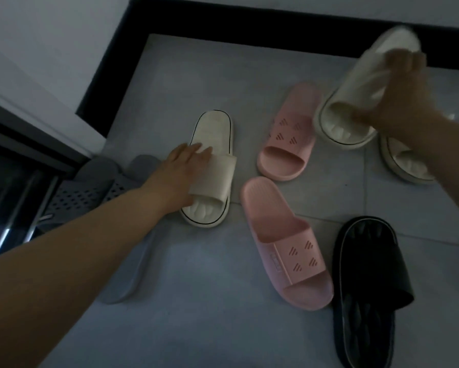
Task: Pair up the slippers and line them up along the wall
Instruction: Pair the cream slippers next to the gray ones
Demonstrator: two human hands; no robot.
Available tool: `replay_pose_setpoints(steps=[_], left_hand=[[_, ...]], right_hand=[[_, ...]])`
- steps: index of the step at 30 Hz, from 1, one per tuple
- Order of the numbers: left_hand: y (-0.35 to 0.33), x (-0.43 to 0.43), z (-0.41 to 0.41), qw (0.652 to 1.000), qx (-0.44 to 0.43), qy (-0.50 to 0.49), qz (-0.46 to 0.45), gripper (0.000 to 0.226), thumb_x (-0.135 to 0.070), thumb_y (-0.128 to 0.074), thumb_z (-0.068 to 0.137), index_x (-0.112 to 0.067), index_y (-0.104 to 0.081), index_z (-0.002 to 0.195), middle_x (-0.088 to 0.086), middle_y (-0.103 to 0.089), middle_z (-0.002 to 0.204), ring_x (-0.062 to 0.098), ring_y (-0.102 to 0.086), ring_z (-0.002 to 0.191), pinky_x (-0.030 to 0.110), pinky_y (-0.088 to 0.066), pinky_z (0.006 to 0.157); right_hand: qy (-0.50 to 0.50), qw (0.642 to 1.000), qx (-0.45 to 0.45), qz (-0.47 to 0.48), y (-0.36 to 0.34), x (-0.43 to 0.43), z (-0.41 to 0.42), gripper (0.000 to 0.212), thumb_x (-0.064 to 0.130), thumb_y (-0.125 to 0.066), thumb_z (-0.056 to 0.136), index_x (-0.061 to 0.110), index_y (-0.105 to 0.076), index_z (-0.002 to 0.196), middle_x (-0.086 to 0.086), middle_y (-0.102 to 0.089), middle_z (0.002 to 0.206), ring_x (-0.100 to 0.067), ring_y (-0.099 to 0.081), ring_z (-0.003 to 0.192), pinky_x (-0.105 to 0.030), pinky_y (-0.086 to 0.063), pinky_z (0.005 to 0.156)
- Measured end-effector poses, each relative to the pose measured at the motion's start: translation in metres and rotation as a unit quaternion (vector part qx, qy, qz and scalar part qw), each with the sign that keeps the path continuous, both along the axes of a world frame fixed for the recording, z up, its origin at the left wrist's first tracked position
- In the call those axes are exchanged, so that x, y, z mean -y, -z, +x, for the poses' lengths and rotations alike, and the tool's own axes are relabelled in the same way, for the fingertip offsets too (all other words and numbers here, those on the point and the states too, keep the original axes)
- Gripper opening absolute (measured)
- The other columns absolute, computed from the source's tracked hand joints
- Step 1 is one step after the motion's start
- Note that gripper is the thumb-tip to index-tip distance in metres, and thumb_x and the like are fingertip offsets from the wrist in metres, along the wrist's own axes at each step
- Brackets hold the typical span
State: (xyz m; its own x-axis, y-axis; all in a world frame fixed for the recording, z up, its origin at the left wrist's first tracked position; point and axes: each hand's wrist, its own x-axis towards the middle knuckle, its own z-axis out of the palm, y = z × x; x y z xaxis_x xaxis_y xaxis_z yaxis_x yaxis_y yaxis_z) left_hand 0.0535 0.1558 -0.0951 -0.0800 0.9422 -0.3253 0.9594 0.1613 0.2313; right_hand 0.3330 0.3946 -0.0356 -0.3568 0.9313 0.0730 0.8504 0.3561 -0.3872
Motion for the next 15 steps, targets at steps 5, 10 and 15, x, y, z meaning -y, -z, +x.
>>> replay_pose_setpoints(steps=[5,10,15], left_hand=[[-0.006,0.003,-0.011,0.998,-0.033,0.055,-0.001,0.099,-0.047,-0.072,0.063,-0.019,-0.022,0.144,0.009,-0.036,0.143,0.03,-0.032,0.132,0.041,-0.031,0.108],[-0.009,0.026,-0.031,0.995,-0.08,0.059,-0.013,0.097,-0.052,-0.069,0.062,-0.025,-0.022,0.142,0.005,-0.04,0.142,0.027,-0.038,0.129,0.042,-0.027,0.107],[-0.005,0.03,-0.025,0.99,-0.113,0.086,-0.024,0.097,-0.049,-0.067,0.061,-0.031,-0.016,0.142,-0.001,-0.038,0.138,0.023,-0.036,0.128,0.041,-0.024,0.107]], right_hand=[[-0.148,0.973,-0.149,-0.092,-0.047,0.103,-0.045,0.101,0.052,-0.078,0.052,0.006,-0.034,0.13,-0.011,-0.038,0.124,-0.021,-0.045,0.105,-0.041,-0.047,0.091],[-0.307,0.931,-0.039,-0.192,-0.009,0.242,-0.061,0.095,0.053,-0.076,0.057,0.023,-0.026,0.133,0.001,-0.035,0.124,-0.018,-0.032,0.116,-0.052,-0.044,0.091],[-0.341,0.921,0.108,-0.156,0.037,0.274,-0.045,0.103,0.045,-0.069,0.072,0.03,0.001,0.145,-0.005,-0.034,0.126,-0.023,-0.032,0.111,-0.034,-0.038,0.093]])
